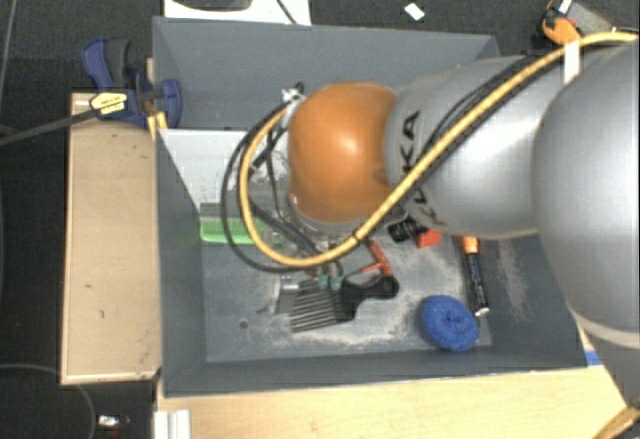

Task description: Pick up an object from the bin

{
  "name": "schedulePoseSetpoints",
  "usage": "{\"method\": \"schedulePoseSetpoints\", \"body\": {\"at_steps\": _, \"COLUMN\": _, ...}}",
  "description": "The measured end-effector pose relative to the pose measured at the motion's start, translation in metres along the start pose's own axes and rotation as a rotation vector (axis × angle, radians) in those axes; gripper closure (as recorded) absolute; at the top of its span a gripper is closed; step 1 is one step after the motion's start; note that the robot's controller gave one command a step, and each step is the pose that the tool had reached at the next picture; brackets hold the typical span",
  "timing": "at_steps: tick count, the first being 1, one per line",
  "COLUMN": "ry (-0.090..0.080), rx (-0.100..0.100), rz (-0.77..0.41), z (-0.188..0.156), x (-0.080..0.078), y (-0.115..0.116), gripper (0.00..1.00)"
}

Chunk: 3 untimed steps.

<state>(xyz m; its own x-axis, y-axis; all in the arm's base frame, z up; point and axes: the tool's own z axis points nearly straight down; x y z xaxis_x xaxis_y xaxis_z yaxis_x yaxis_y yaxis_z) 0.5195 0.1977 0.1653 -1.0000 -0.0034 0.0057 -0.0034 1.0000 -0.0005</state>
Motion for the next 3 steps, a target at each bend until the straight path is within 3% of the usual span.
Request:
{"method": "schedulePoseSetpoints", "body": {"at_steps": 1, "ry": -0.008, "rx": -0.002, "rz": 0.006, "z": -0.004, "x": -0.002, "y": -0.001, "gripper": 0.0}}
{"method": "schedulePoseSetpoints", "body": {"at_steps": 2, "ry": -0.011, "rx": -0.002, "rz": -0.079, "z": 0.075, "x": 0.001, "y": -0.058, "gripper": 0.0}}
{"method": "schedulePoseSetpoints", "body": {"at_steps": 3, "ry": -0.01, "rx": -0.003, "rz": -0.082, "z": 0.071, "x": 0.004, "y": -0.071, "gripper": 0.0}}
